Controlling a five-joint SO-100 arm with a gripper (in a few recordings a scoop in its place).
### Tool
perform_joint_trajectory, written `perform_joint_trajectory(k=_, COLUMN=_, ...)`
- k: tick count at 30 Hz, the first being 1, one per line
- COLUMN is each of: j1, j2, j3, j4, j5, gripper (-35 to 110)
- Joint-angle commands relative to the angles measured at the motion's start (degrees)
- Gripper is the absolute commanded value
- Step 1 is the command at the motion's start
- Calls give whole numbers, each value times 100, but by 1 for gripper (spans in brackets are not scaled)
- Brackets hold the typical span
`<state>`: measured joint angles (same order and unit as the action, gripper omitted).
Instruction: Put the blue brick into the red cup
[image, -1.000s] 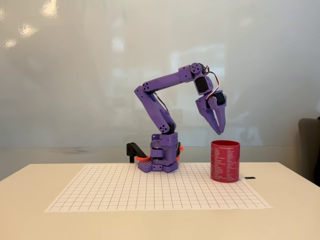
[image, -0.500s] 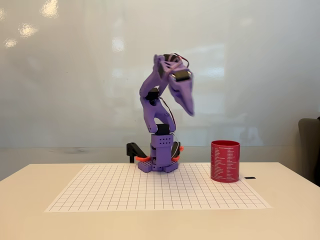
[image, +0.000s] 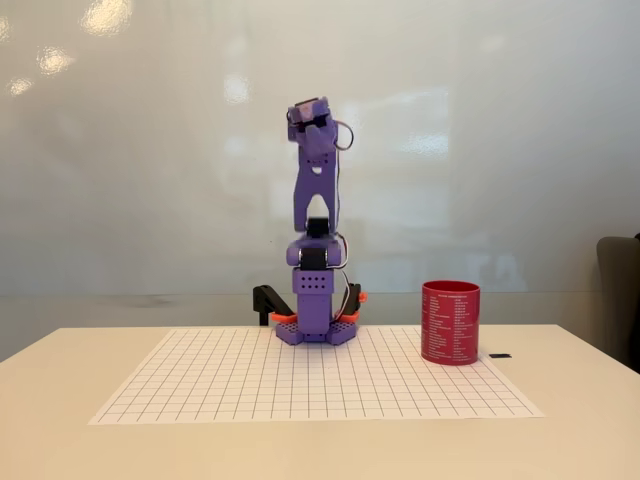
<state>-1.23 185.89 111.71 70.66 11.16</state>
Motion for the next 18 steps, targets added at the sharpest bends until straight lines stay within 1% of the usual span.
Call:
perform_joint_trajectory(k=1, j1=-44, j2=334, j3=896, j4=141, j5=-105, gripper=-1)
perform_joint_trajectory(k=4, j1=-26, j2=334, j3=2004, j4=35, j5=-149, gripper=-1)
perform_joint_trajectory(k=8, j1=-44, j2=334, j3=3867, j4=-510, j5=-193, gripper=-1)
perform_joint_trajectory(k=12, j1=-62, j2=334, j3=5423, j4=-642, j5=-308, gripper=-1)
perform_joint_trajectory(k=16, j1=-62, j2=334, j3=6267, j4=-580, j5=-615, gripper=-1)
perform_joint_trajectory(k=18, j1=-44, j2=334, j3=6214, j4=-343, j5=-633, gripper=-1)
